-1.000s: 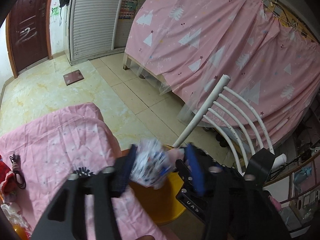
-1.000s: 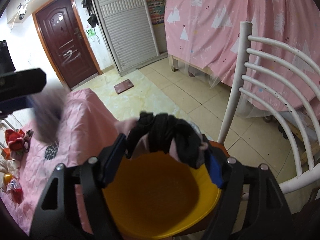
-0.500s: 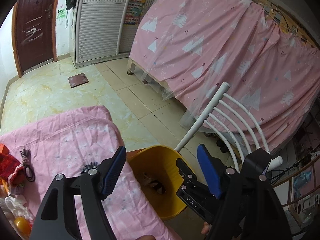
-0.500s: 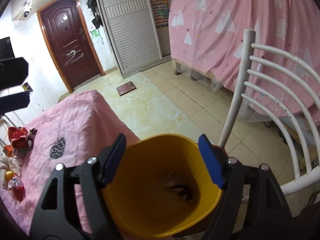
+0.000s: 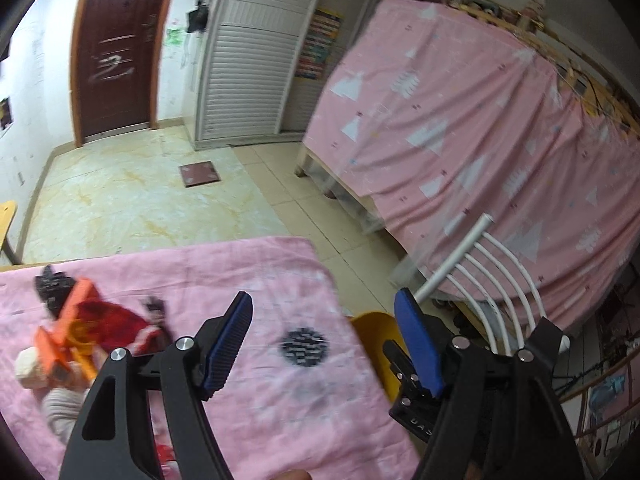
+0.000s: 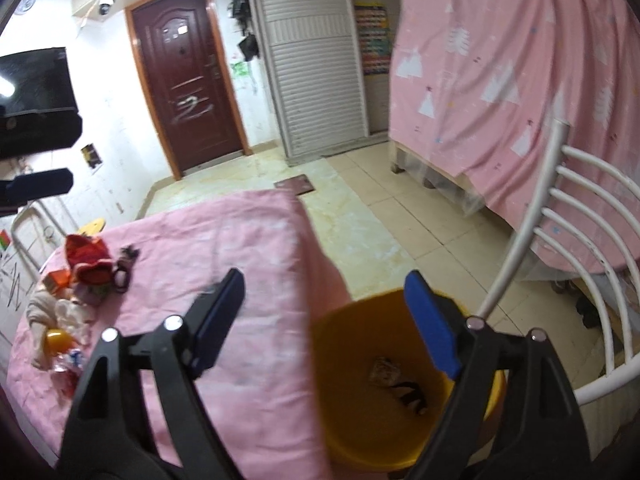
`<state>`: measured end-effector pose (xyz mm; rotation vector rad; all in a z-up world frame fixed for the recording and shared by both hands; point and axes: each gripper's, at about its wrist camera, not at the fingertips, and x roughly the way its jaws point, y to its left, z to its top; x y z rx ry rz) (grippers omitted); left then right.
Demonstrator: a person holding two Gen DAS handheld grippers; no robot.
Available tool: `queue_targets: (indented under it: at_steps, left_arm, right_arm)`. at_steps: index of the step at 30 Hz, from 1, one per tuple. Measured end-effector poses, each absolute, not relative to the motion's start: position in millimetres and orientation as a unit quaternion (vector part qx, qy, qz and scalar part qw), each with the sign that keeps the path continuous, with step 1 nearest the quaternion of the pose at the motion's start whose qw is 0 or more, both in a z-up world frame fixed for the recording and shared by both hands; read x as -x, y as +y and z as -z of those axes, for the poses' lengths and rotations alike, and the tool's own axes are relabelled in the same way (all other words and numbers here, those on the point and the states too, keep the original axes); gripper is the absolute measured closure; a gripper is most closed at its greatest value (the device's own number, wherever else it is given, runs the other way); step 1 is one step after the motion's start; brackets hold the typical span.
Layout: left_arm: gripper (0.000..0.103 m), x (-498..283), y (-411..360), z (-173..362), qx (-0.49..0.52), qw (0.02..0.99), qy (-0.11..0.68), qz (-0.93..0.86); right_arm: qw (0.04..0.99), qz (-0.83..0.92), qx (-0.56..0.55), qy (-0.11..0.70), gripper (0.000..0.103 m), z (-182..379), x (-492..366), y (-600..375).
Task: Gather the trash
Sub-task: 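Return to the bed, grasp the white ball with the left gripper while the right grasps the red sock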
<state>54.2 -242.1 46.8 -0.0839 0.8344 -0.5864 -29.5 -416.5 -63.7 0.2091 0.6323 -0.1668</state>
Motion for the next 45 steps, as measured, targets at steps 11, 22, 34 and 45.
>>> queue_targets:
  at_steps: [11,22,34,45]
  left_arm:
    - [0.032,-77.6,-129.9,-50.8,0.076,0.898,0.384,0.201]
    - [0.032,-92.7,-42.7,-33.2,0.109,0.903,0.388,0.145]
    - [0.032,-95.1,18.8,1.0,0.096,0.900,0.415,0.089]
    - [0.032,-101.4,38.5,43.8,0.066,0.879,0.467,0.078]
  right_arm:
    - [0.947,0.019,-0.048,0.317,0.024,46.6,-3.1,-340.5]
    - [0.943,-0.030,0.000,0.331,0.024,44.4,-29.9,-267.9]
    - [0.937,-0.082,0.019,0.339,0.024,41.9,-50.4,-209.2]
    - [0.928,-0.089,0.031,0.361,0.024,53.7,-76.9,-179.2]
